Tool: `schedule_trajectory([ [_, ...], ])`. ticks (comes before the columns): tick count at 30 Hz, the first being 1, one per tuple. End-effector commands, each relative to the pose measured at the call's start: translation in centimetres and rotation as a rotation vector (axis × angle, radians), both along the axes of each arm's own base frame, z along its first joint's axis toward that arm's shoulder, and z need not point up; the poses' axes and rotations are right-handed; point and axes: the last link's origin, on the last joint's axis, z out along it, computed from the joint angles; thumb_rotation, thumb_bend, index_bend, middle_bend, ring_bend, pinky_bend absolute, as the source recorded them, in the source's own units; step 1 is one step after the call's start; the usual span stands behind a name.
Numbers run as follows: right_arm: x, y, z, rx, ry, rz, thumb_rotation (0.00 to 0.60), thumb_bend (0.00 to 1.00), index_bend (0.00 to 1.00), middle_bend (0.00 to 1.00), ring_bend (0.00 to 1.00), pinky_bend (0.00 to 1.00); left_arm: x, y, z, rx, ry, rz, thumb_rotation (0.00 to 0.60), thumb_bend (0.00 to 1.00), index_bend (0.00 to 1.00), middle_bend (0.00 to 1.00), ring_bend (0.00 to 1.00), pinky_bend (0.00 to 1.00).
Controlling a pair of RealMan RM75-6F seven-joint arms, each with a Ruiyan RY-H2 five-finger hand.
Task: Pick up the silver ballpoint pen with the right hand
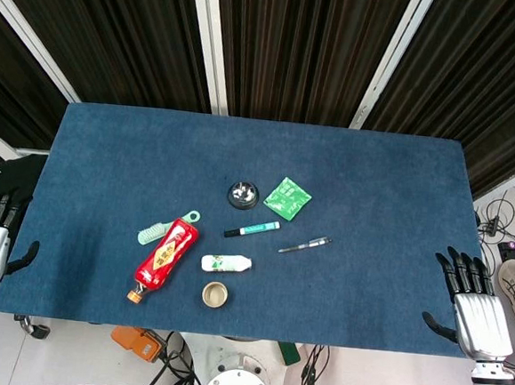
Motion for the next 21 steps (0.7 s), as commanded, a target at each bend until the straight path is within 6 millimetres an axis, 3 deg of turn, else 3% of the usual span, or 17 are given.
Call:
schedule_trajectory([
  [1, 0.0, 0.0, 0.0, 0.002, 0.000, 0.003, 0.600, 0.32, 0.13, 0.07, 0.04, 0.02, 0.0, -0.1, 0.0, 0.001, 0.002, -0.001, 0.600, 0.31, 0.14, 0.01, 0.03, 0.14],
  [9, -0.1, -0.1, 0.0, -0.004, 0.002, -0.002, 0.600, 0.32, 0.13, 0.07, 0.04, 0.02, 0.0, -0.1, 0.0, -0.002, -0.005, 0.004, 0.600, 0.31, 0.14, 0.01, 0.03, 0.14],
  [16, -0.4, -0.5, -1.1, 0.034, 0.029, 0.003, 0.600, 0.32, 0.14, 0.07, 0.04, 0.02, 0.2, -0.2, 0.0, -0.001, -0.009, -0.002, 0.600, 0.31, 0.14, 0.01, 0.03, 0.14],
  [21, -0.6, -2.4, -2.1, 0.069, 0.006, 0.005, 0.600, 0.32, 0.19, 0.07, 0.04, 0.02, 0.4, -0.4, 0.0, 0.001, -0.028, -0.003, 0.600, 0.31, 0.14, 0.01, 0.03, 0.14],
])
